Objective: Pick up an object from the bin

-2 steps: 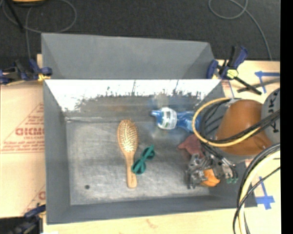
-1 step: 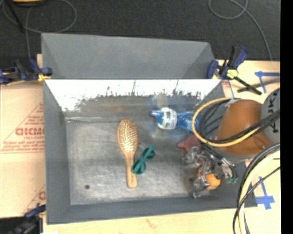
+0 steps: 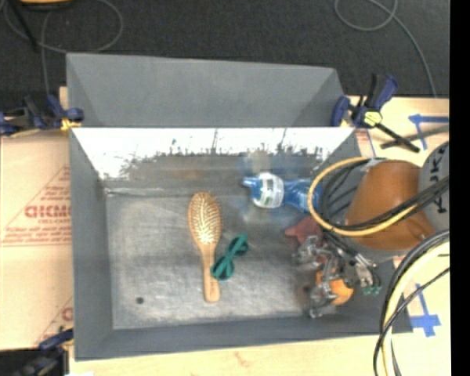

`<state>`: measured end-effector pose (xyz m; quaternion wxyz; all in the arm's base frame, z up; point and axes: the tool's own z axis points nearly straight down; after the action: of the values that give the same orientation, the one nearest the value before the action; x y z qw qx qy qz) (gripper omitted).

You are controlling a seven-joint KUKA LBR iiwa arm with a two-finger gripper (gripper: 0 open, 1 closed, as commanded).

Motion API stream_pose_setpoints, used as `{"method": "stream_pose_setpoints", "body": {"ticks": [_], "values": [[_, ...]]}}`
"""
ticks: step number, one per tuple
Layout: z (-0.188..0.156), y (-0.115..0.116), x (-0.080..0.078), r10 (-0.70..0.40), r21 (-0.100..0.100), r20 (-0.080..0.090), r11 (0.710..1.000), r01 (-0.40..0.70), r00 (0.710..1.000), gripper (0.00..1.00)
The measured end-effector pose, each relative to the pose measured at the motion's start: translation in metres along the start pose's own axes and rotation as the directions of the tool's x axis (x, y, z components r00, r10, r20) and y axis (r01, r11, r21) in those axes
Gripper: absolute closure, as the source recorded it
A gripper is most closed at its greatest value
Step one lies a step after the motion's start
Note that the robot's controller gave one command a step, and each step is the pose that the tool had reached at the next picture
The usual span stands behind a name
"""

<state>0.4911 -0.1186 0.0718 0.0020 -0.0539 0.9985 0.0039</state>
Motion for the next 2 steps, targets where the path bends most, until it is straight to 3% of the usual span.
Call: {"method": "stream_pose_setpoints", "body": {"ticks": [1,2], "values": [[-0.0017,-0.0204,0.0122,-0.446,-0.014,0.012,0.895,0.446,0.895,1.00],[-0.0015,-0.0276,0.0115,-0.441,0.000,0.013,0.897,0.441,0.897,0.00]]}}
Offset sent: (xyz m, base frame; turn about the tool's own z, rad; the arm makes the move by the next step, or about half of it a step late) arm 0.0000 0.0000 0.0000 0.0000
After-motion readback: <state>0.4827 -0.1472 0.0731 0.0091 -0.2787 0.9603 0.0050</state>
